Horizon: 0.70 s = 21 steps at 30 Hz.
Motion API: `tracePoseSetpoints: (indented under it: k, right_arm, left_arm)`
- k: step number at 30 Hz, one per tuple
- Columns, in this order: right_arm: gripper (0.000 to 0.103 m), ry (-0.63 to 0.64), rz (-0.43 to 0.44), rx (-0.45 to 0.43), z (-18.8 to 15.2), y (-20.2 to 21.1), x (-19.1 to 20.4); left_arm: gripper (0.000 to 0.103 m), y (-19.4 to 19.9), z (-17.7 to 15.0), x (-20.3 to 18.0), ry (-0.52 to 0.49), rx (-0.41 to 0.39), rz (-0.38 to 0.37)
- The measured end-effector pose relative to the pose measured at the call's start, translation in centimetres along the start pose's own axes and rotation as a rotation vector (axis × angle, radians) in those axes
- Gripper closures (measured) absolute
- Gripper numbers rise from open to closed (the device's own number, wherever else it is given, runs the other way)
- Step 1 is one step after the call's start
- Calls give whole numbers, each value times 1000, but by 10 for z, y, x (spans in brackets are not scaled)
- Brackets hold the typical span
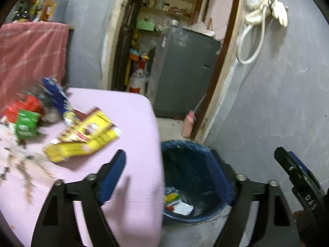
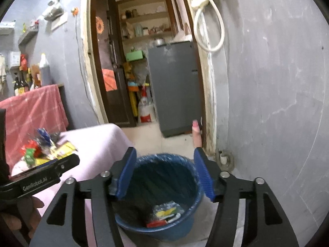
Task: Collect trash
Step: 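Move the left gripper to the red plastic bag while the right gripper approaches the yellow box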
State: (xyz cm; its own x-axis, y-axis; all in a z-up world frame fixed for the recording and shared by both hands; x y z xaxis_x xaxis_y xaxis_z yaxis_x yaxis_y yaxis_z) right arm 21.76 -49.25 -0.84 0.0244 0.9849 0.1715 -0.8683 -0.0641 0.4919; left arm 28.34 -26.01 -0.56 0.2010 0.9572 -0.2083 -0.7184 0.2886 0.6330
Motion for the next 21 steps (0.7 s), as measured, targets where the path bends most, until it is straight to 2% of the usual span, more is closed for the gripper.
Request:
tracePoseSetpoints:
  k: [2, 6, 10, 15, 21]
  right_arm:
    - [27, 3, 14, -18, 4, 7, 13]
    - [16, 11, 46, -37, 10, 15, 40]
    - [2, 22, 83, -50, 12, 20, 71]
    - [0, 44, 146, -46, 15, 14, 118]
    - [0, 94, 201, -3, 12, -5, 173]
  left_arm:
    - [13, 15, 2, 15, 17, -29, 13]
    - [8, 41, 6, 49, 47, -68, 55]
    - [8, 67, 4, 88, 72, -100, 120]
    - [8, 88, -1, 133, 105, -120, 194]
    - [8, 103, -8, 190, 113, -101, 262]
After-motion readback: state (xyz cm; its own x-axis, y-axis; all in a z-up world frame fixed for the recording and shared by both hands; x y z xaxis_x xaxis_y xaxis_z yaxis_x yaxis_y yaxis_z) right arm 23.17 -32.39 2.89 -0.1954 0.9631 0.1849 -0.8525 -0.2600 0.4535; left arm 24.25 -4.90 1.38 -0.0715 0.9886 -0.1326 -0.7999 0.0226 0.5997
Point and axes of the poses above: each gripper's, at about its wrist camera, not at the fingertips, and y roughly against the way its jaws point, x to its left, z to its top, the point moved 1 cm from there along -y, roughly the way its jaws point, and after that the axes turned 10 degrees about x, right-handed, at the moved point
